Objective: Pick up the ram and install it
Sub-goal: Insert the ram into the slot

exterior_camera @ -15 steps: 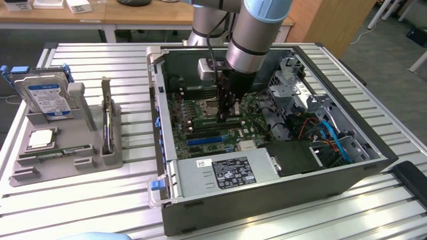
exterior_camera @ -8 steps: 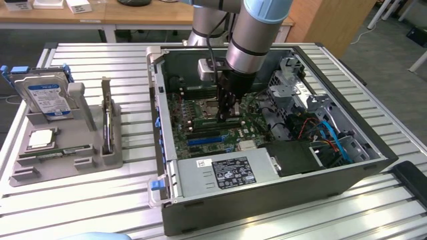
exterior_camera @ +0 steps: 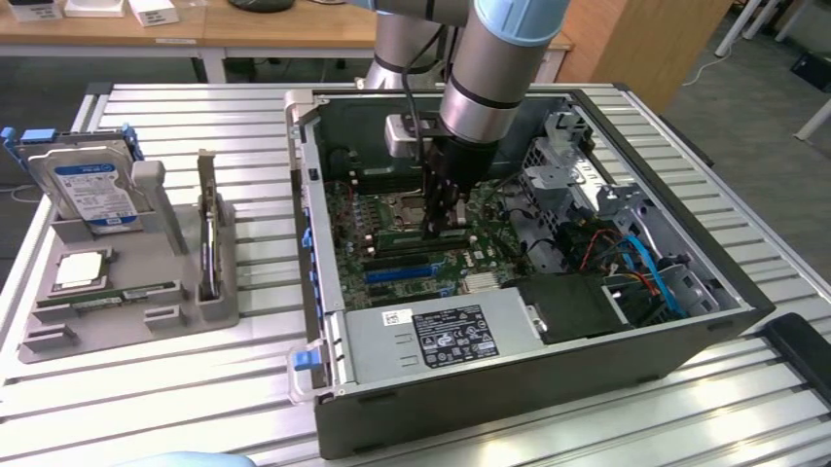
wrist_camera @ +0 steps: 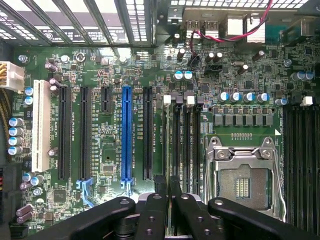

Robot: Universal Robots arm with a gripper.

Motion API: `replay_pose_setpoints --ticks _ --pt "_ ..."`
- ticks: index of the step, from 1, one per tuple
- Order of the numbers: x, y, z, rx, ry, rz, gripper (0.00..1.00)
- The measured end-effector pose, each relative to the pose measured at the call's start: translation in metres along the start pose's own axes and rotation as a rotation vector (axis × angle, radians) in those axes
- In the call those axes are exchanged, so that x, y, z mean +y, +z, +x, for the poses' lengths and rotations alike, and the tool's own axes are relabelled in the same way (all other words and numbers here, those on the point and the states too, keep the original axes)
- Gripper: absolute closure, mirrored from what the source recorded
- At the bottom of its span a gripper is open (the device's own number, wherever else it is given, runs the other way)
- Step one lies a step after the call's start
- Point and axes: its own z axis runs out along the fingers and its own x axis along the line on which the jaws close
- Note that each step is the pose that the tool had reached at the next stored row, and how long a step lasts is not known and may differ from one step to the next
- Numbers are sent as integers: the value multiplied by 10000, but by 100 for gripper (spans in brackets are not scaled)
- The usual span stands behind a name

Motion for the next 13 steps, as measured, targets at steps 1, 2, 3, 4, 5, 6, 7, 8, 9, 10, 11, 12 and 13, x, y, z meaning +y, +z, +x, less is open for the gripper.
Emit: replay_pose_setpoints --ticks 1,2,3,4,5,6,7,8,9,10,11,12,13 --pt "0 0 0 1 0 -1 87" --pt "0 0 0 1 0 -1 87" --pt "-1 0 0 1 -1 -1 87" --pt "-6 0 0 0 -5 0 87" --pt "-8 1 -2 -1 -5 0 87" --pt "-8 1 -3 -1 -7 0 87" --pt "-8 1 -3 0 -10 0 87" --pt "-8 0 -3 2 -10 -1 87" --pt "-8 0 -3 2 -11 -1 87" --pt "-8 0 -3 2 -11 -1 87" --pt "-8 0 -3 2 -10 -1 87" --pt "-8 0 -3 2 -10 -1 87" --pt "-6 1 -4 1 -9 0 87"
